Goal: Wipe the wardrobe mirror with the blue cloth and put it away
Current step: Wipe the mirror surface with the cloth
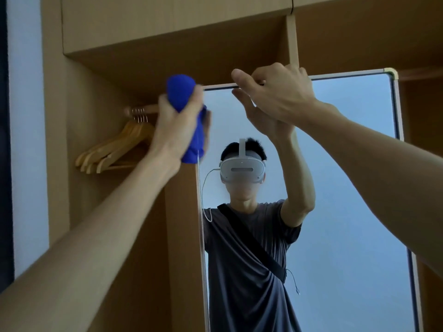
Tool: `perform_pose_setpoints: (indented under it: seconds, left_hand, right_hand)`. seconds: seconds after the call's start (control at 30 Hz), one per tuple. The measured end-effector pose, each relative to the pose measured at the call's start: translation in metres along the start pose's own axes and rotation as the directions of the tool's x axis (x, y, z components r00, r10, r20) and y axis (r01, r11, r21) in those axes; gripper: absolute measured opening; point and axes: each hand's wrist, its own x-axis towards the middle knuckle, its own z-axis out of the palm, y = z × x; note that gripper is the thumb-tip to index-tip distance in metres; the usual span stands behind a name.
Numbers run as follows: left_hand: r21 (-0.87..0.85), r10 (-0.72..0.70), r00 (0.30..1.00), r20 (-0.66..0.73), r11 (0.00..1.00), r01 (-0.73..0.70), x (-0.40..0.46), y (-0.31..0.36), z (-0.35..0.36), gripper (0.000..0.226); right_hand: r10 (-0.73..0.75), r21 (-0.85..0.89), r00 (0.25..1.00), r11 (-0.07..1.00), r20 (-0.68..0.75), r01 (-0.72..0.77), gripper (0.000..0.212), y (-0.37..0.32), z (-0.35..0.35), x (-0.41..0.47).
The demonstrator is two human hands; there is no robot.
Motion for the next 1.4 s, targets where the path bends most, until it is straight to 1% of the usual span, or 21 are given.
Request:
perform_pose_setpoints:
  seconds: [0.03, 0.07, 0.1, 0.13, 0.2, 0.23, 0.27, 0.3, 0.43, 0.47, 0.6, 0.7, 0.83, 0.9, 1.0, 1.07, 1.13, 1.23, 1.3, 1.37, 1.4]
  left_hand:
    - [-0.032, -0.051, 0.991, 0.127, 0.998, 0.055, -0.010, 0.003, 0.007, 0.059]
    - [-0.020, -0.034, 0.989, 0.145, 0.999, 0.037, -0.011, 0.000, 0.010, 0.075]
    - [-0.062, -0.041, 0.990, 0.134, 0.997, 0.049, -0.008, -0.001, 0.007, 0.084]
    - [-0.117, -0.096, 0.993, 0.072, 0.988, 0.104, -0.006, 0.003, 0.006, 0.082]
    - [-0.187, -0.179, 0.984, -0.024, 0.967, 0.171, 0.009, 0.000, -0.005, 0.065]
    - [-0.130, -0.166, 0.984, -0.069, 0.979, 0.157, 0.011, 0.000, -0.007, 0.053]
    - [-0.053, -0.135, 0.987, -0.090, 0.990, 0.131, 0.009, -0.001, -0.007, 0.047]
    - [0.002, -0.118, 0.989, -0.089, 0.993, 0.119, 0.011, -0.002, -0.005, 0.049]
    - [0.050, -0.158, 0.987, -0.038, 0.986, 0.159, 0.012, -0.001, 0.009, 0.082]
    - [0.052, -0.144, 0.989, -0.037, 0.988, 0.146, 0.011, -0.002, 0.012, 0.081]
    - [0.125, -0.089, 0.991, -0.104, 0.987, 0.102, 0.010, -0.009, 0.023, 0.053]
    - [0.124, -0.035, 0.991, -0.129, 0.991, 0.051, 0.005, -0.017, 0.024, 0.045]
    - [0.090, -0.042, 0.992, -0.118, 0.995, 0.052, -0.024, -0.042, 0.018, 0.052]
    - [0.106, -0.060, 0.992, -0.110, 0.992, 0.072, -0.049, -0.057, 0.014, 0.049]
    - [0.146, -0.087, 0.987, -0.133, 0.984, 0.106, -0.078, -0.073, 0.009, 0.047]
    - [0.168, -0.095, 0.986, -0.136, 0.979, 0.118, -0.086, -0.076, 0.007, 0.047]
    - [0.179, -0.113, 0.985, -0.128, 0.975, 0.136, -0.087, -0.073, 0.006, 0.045]
    - [0.152, -0.147, 0.981, -0.126, 0.974, 0.166, -0.078, -0.062, 0.010, 0.041]
    - [0.132, -0.148, 0.978, -0.145, 0.977, 0.167, -0.059, -0.050, 0.014, 0.049]
    - [0.136, -0.107, 0.980, -0.169, 0.982, 0.131, -0.034, -0.037, 0.018, 0.054]
    - [0.147, -0.079, 0.981, -0.180, 0.983, 0.106, -0.024, -0.031, 0.020, 0.054]
  right_hand:
    - [-0.003, 0.001, 1.000, 1.000, -0.002, 0.003, 0.061, 0.000, -0.001, -0.001]
    - [-0.009, 0.004, 1.000, 1.000, -0.003, 0.009, 0.062, -0.001, -0.001, -0.001]
    - [-0.017, 0.006, 1.000, 1.000, -0.007, 0.017, 0.063, -0.001, -0.001, -0.002]
    - [-0.025, 0.005, 1.000, 1.000, -0.011, 0.025, 0.064, -0.001, -0.002, -0.003]
    - [-0.033, 0.002, 0.999, 0.999, -0.022, 0.033, 0.061, 0.000, -0.002, -0.004]
    - [-0.034, -0.002, 0.999, 0.999, -0.027, 0.034, 0.058, 0.000, -0.001, -0.004]
    - [-0.031, -0.004, 0.999, 1.000, -0.032, 0.031, 0.056, 0.000, 0.000, -0.004]
    - [-0.029, -0.006, 0.999, 1.000, -0.040, 0.028, 0.055, 0.000, 0.000, -0.004]
    - [-0.034, -0.030, 0.997, 0.999, -0.072, 0.032, 0.053, 0.001, 0.005, -0.005]
    - [-0.040, -0.047, 0.996, 0.998, -0.077, 0.036, 0.052, 0.000, 0.006, -0.007]
    - [-0.079, -0.124, 0.988, 0.990, -0.130, 0.063, 0.046, 0.000, 0.014, -0.010]
    - [-0.083, -0.140, 0.985, 0.988, -0.153, 0.061, 0.043, 0.004, 0.018, -0.011]
    - [-0.094, -0.178, 0.977, 0.982, -0.189, 0.060, 0.043, 0.006, 0.021, -0.011]
    - [-0.097, -0.176, 0.978, 0.982, -0.185, 0.064, 0.046, 0.007, 0.026, -0.011]
    - [-0.142, -0.112, 0.971, 0.986, -0.191, 0.122, 0.054, 0.009, 0.031, -0.017]
    - [-0.205, -0.199, 0.963, 0.965, -0.178, 0.169, 0.052, 0.012, 0.029, -0.032]
    - [-0.268, -0.262, 0.948, 0.940, -0.172, 0.218, 0.049, 0.018, 0.025, -0.055]
    - [-0.320, -0.287, 0.910, 0.927, -0.266, 0.242, 0.036, 0.029, 0.020, -0.097]
    - [-0.295, -0.253, 0.909, 0.941, -0.294, 0.223, 0.030, 0.042, 0.019, -0.119]
    - [-0.258, -0.206, 0.925, 0.957, -0.280, 0.205, 0.028, 0.052, 0.016, -0.138]
    - [-0.256, -0.211, 0.928, 0.956, -0.270, 0.203, 0.027, 0.055, 0.015, -0.147]
